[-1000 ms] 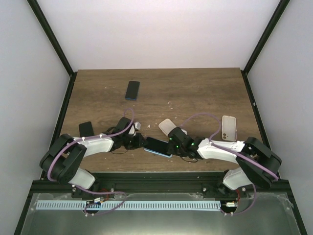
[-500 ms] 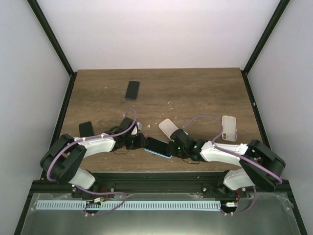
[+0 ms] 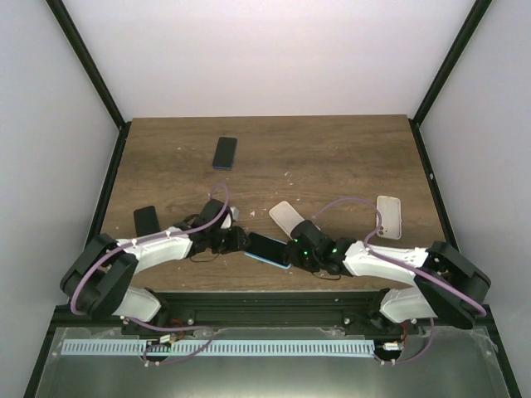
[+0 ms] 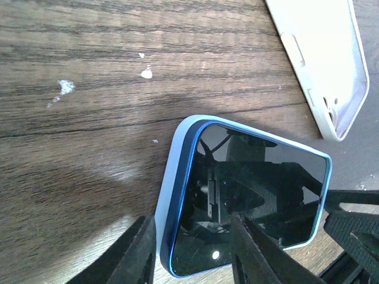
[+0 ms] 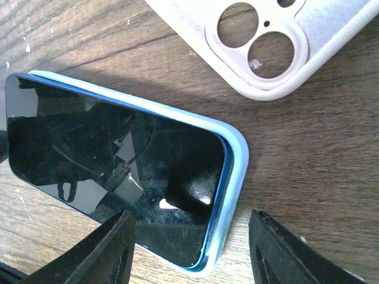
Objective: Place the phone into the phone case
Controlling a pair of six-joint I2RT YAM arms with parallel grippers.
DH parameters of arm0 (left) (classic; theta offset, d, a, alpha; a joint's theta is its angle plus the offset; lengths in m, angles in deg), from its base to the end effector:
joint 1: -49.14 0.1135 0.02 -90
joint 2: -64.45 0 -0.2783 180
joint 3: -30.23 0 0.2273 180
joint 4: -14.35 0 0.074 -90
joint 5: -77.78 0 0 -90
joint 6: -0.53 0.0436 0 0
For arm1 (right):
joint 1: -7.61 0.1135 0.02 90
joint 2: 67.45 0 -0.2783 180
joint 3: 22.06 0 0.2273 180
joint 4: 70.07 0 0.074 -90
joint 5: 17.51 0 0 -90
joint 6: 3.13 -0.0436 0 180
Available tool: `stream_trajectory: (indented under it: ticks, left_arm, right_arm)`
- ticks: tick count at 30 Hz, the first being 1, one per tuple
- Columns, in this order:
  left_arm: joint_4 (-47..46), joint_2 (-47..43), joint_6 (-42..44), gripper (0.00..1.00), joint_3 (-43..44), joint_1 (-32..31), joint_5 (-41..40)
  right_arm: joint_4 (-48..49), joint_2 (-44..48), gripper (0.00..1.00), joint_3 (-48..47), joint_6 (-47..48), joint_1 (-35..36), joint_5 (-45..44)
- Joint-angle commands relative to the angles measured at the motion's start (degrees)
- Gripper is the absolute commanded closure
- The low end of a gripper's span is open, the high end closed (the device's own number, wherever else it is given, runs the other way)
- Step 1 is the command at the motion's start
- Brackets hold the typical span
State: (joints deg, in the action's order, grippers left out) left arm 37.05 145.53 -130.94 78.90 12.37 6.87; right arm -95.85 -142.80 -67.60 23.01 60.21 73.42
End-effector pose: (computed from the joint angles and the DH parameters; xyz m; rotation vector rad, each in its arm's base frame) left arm 0.1794 -0.1519 0.1721 0.0322 2.7378 -0.8988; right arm 0.1290 0.1699 0.1727 0.2625 2.7331 0.7345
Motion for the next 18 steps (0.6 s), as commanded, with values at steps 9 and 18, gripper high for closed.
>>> stream_trajectory:
  ticks: [9,18]
  left_arm:
    - [-2.32,4.14,1.90,0.86,0.70,-0.26,1.40]
    - [-4.86,3.57,-1.95,1.00,-2.06,-3.49,3.11]
  right_arm:
    - [2.14,-3.79,0.53,-0.70,-0.89,0.99,0.86]
    - [7.62,-5.45,0.59,-2.53,-1.78,3.19,3.52]
